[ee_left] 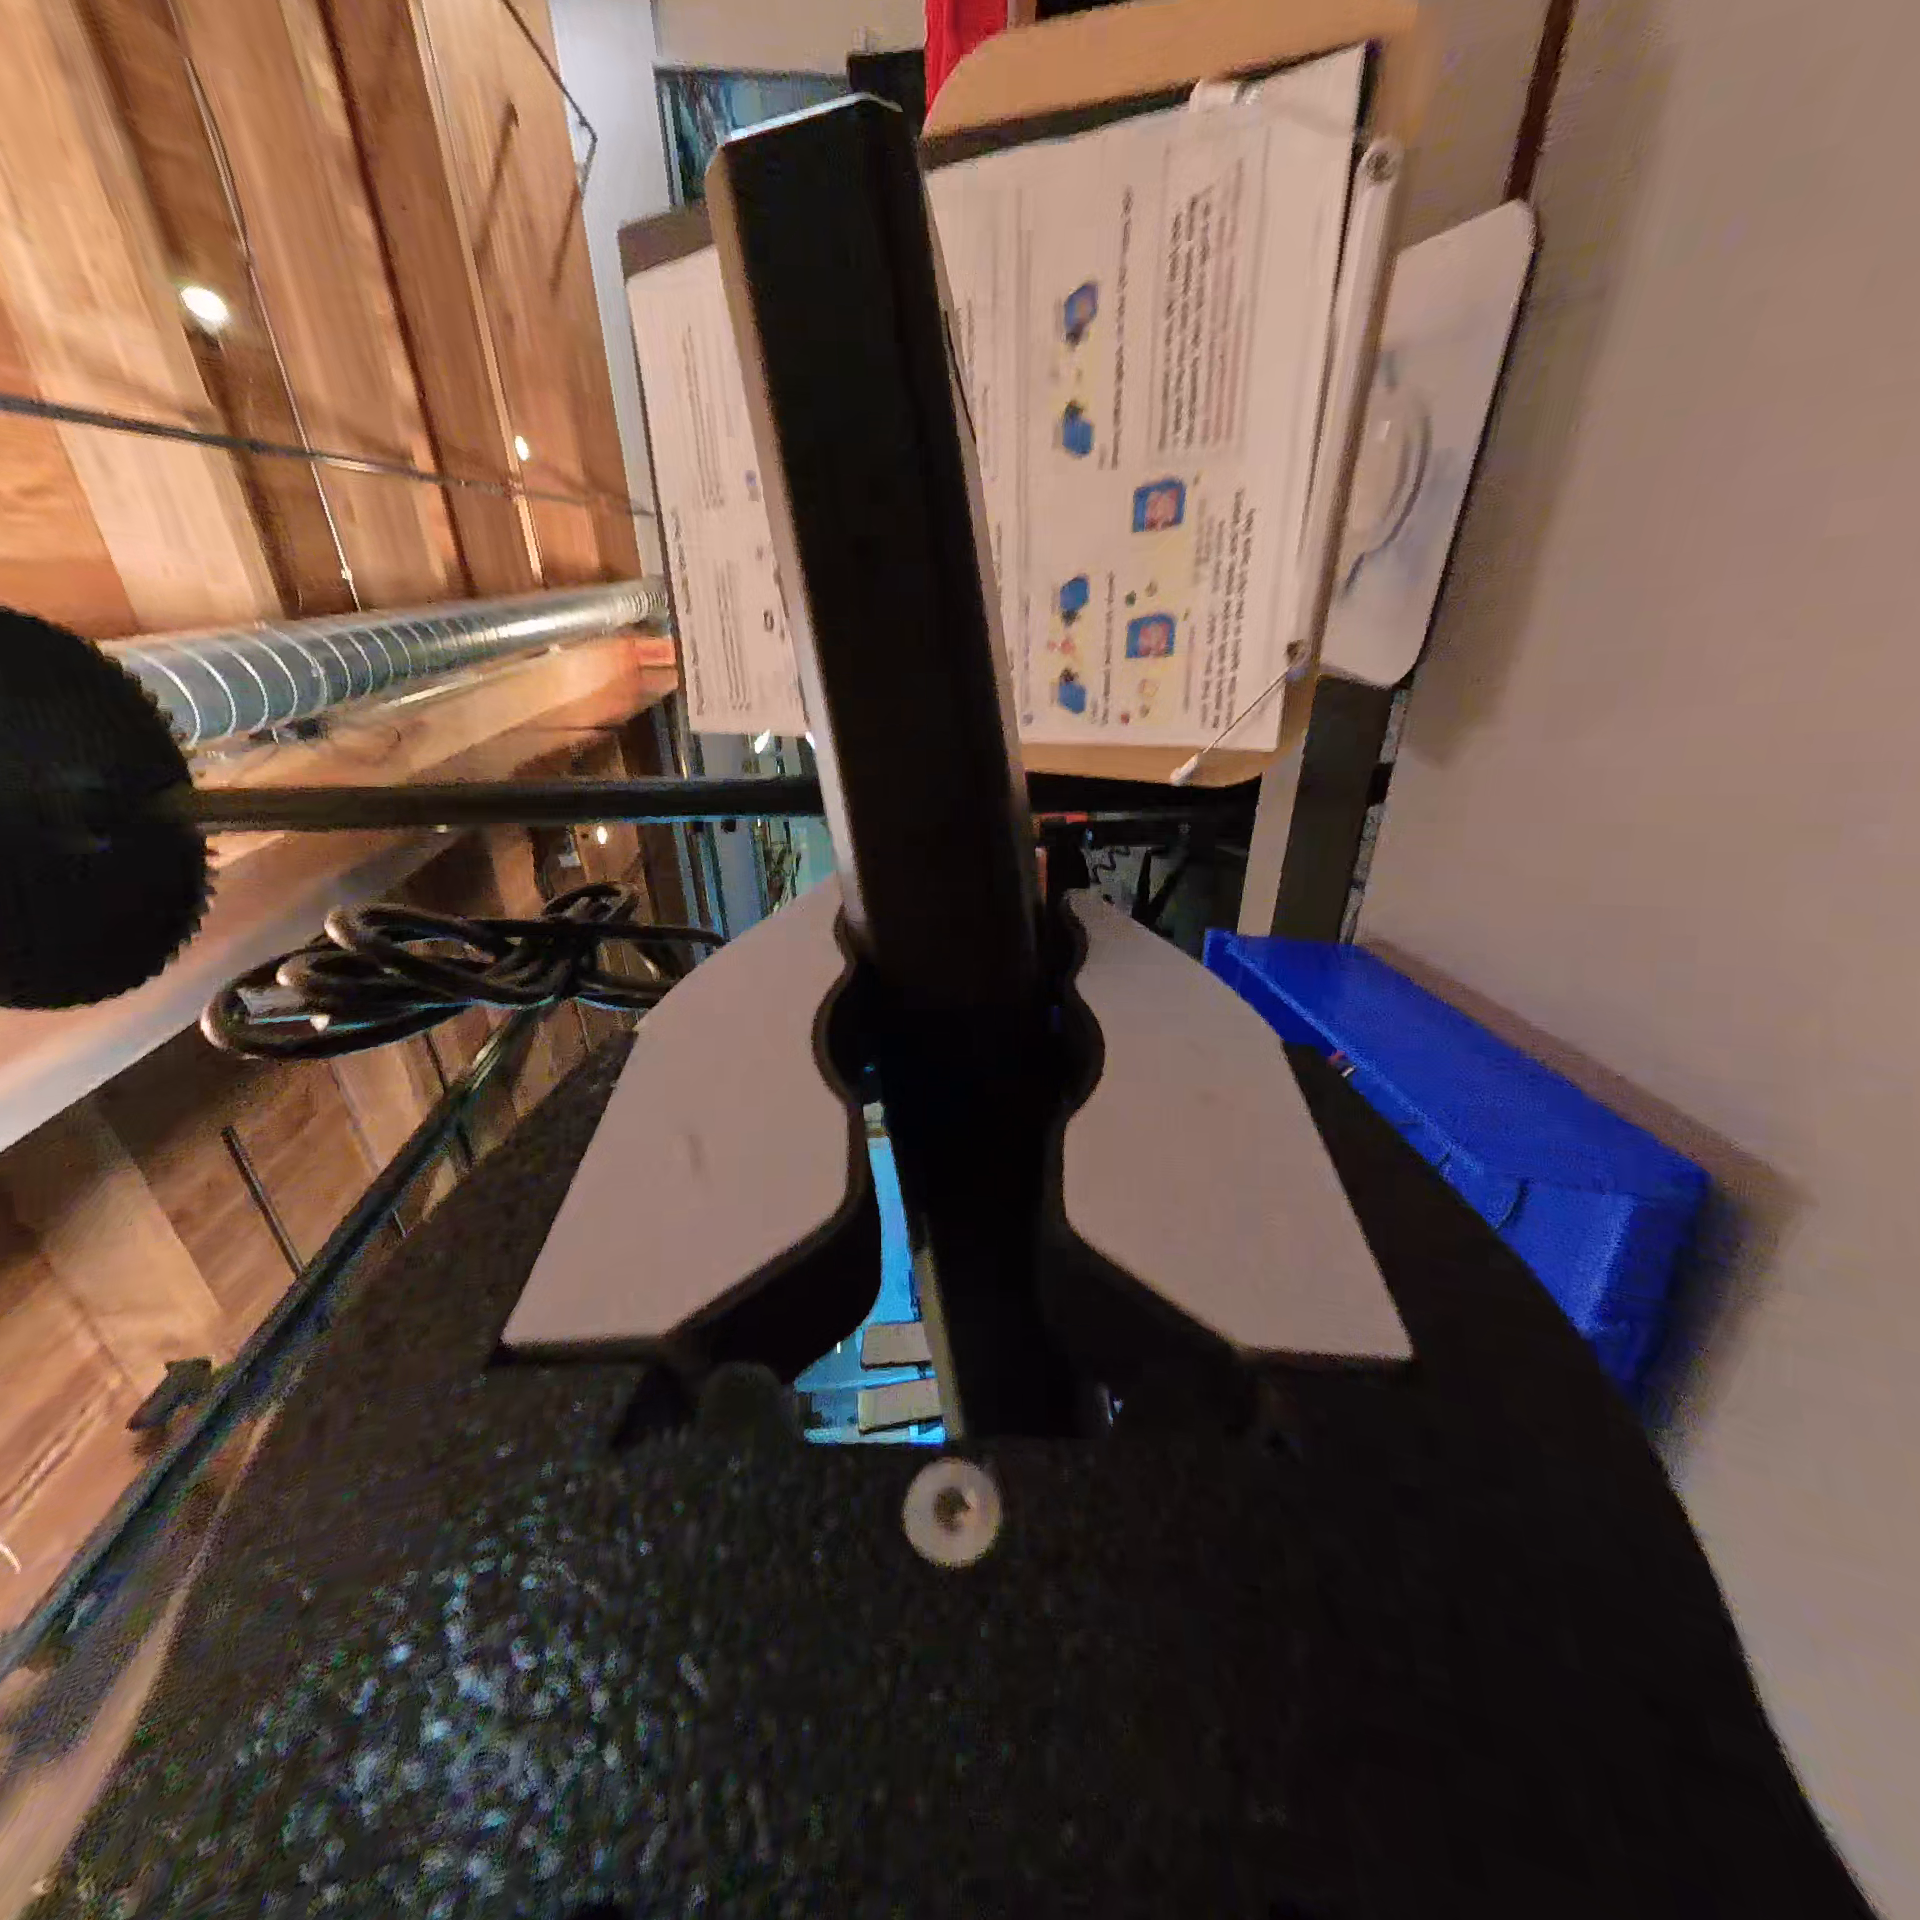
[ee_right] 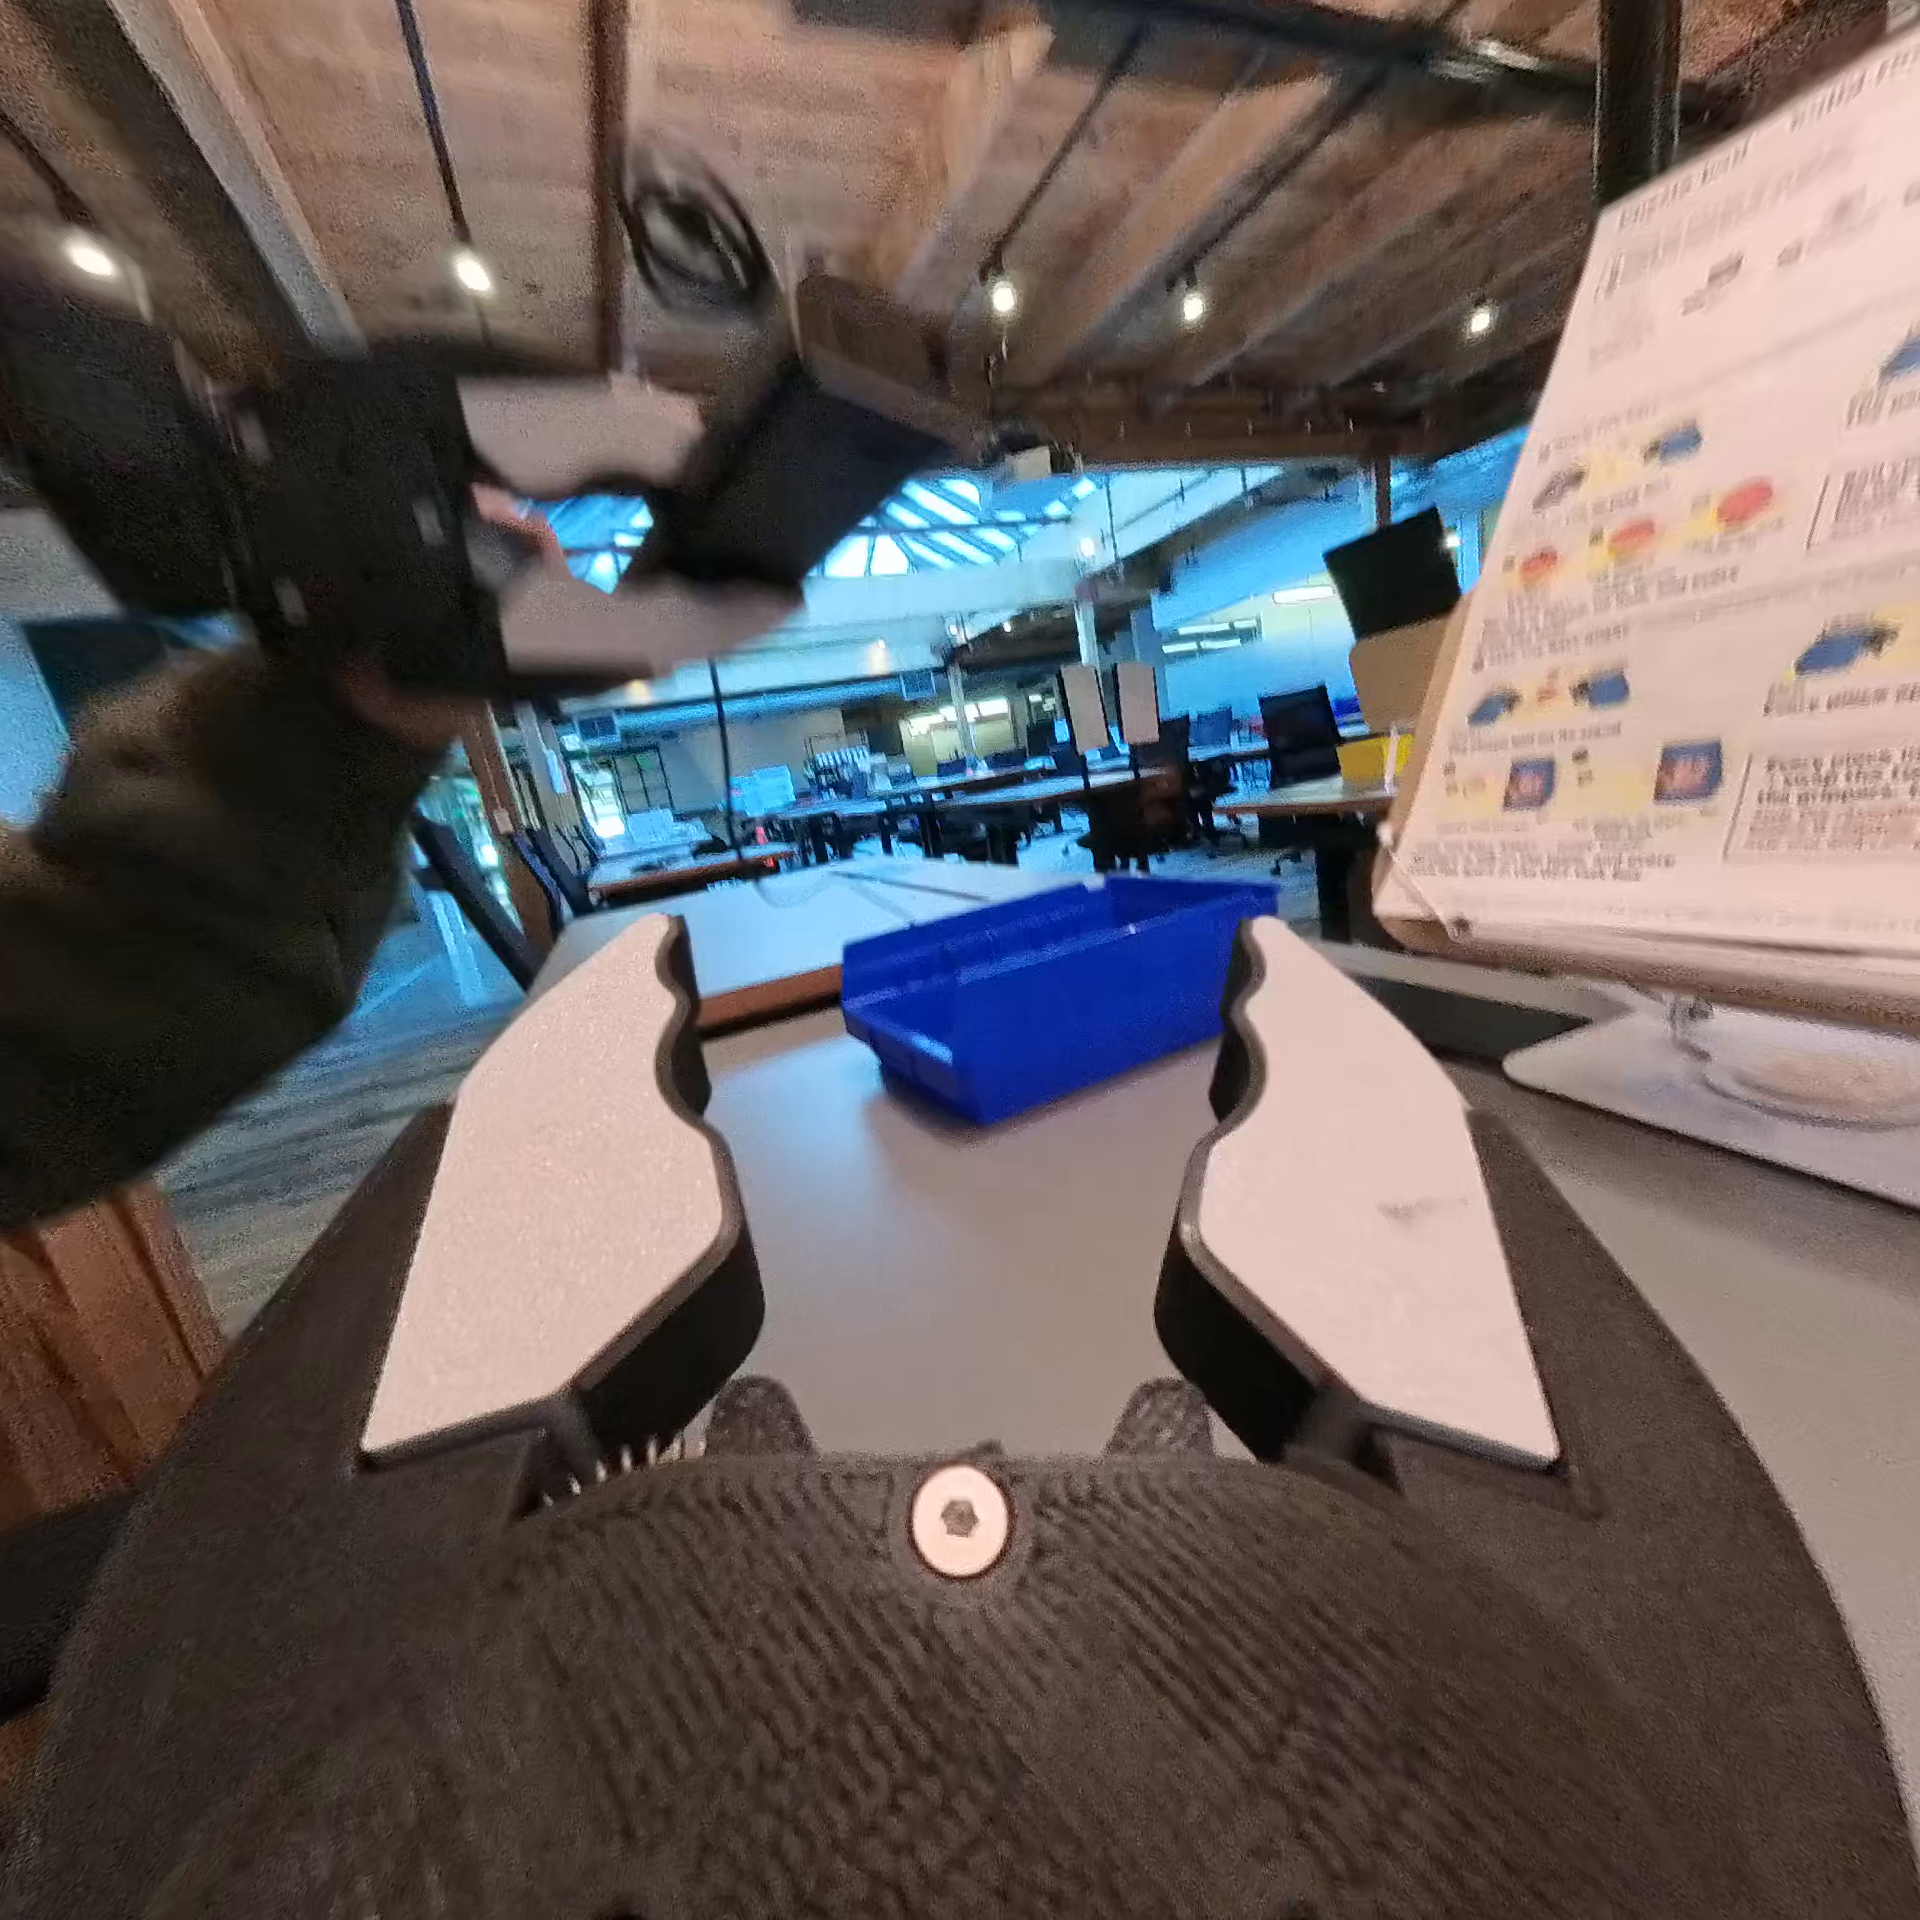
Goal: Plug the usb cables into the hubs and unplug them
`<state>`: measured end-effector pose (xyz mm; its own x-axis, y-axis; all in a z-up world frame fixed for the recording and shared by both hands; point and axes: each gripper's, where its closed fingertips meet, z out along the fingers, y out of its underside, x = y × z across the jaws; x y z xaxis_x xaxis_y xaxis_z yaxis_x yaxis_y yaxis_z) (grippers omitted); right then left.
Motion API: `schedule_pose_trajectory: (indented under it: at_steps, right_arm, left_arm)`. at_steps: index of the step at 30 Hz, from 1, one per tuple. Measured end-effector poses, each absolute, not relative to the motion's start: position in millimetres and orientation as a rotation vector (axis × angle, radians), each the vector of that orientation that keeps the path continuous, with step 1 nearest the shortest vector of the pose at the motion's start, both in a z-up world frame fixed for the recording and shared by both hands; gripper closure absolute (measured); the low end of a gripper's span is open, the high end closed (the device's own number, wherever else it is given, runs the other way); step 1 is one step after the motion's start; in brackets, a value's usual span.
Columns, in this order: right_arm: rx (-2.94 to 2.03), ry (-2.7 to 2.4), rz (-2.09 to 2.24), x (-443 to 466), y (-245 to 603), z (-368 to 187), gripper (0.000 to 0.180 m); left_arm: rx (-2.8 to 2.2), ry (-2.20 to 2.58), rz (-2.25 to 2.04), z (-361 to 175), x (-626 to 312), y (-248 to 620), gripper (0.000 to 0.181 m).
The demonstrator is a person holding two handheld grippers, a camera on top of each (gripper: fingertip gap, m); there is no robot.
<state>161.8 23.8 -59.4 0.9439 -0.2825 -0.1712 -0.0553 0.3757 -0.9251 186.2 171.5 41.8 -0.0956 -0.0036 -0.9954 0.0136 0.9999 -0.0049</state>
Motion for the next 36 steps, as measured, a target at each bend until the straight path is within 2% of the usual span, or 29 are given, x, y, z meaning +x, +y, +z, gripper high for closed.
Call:
schedule_pose_trajectory:
  at_steps: [4, 8, 10, 14, 18, 24, 27, 29, 30, 33, 34, 36]
  right_arm:
    - [-1.173, 0.306, -0.146, 141, 9, -31, 0.080]
    - [-1.275, 0.308, -0.128, 132, 3, -54, 0.079]
    - [-1.339, 0.278, -0.064, 127, 2, -68, 0.095]
    - [-1.496, 0.236, -0.095, 131, -2, -96, 0.097]
    - [-1.408, 0.248, -0.029, 132, 0, -92, 0.098]
    - [-1.254, 0.257, 0.100, 128, 0, -80, 0.099]
    - [-1.245, 0.246, 0.123, 125, 2, -79, 0.100]
    - [-1.287, 0.235, 0.099, 125, 4, -87, 0.100]
    - [-1.329, 0.235, 0.097, 125, 7, -94, 0.100]
    - [-1.572, 0.244, 0.172, 121, 15, -133, 0.100]
    - [-1.577, 0.233, 0.188, 119, 15, -135, 0.100]
    - [-1.588, 0.217, 0.219, 114, 16, -139, 0.100]
  left_arm:
    - [0.181, 1.649, -0.075, -15, 167, 103, 0.150]
    - [0.345, 1.645, -0.171, -62, 152, 45, 0.150]
    - [0.424, 1.633, -0.186, -78, 147, 25, 0.150]
    - [0.509, 1.641, -0.161, -89, 148, 15, 0.150]
    - [0.501, 1.668, -0.230, -91, 146, 16, 0.150]
    - [0.215, 1.726, -0.546, -97, 135, 21, 0.106]
    - [0.113, 1.719, -0.612, -107, 126, 24, 0.094]
    - [0.142, 1.711, -0.567, -117, 124, 28, 0.094]
    - [0.173, 1.715, -0.524, -123, 123, 31, 0.096]
    - [0.315, 1.748, -0.403, -135, 117, 39, 0.142]
    - [0.364, 1.717, -0.377, -133, 115, 39, 0.150]
    - [0.391, 1.768, -0.385, -133, 110, 39, 0.152]
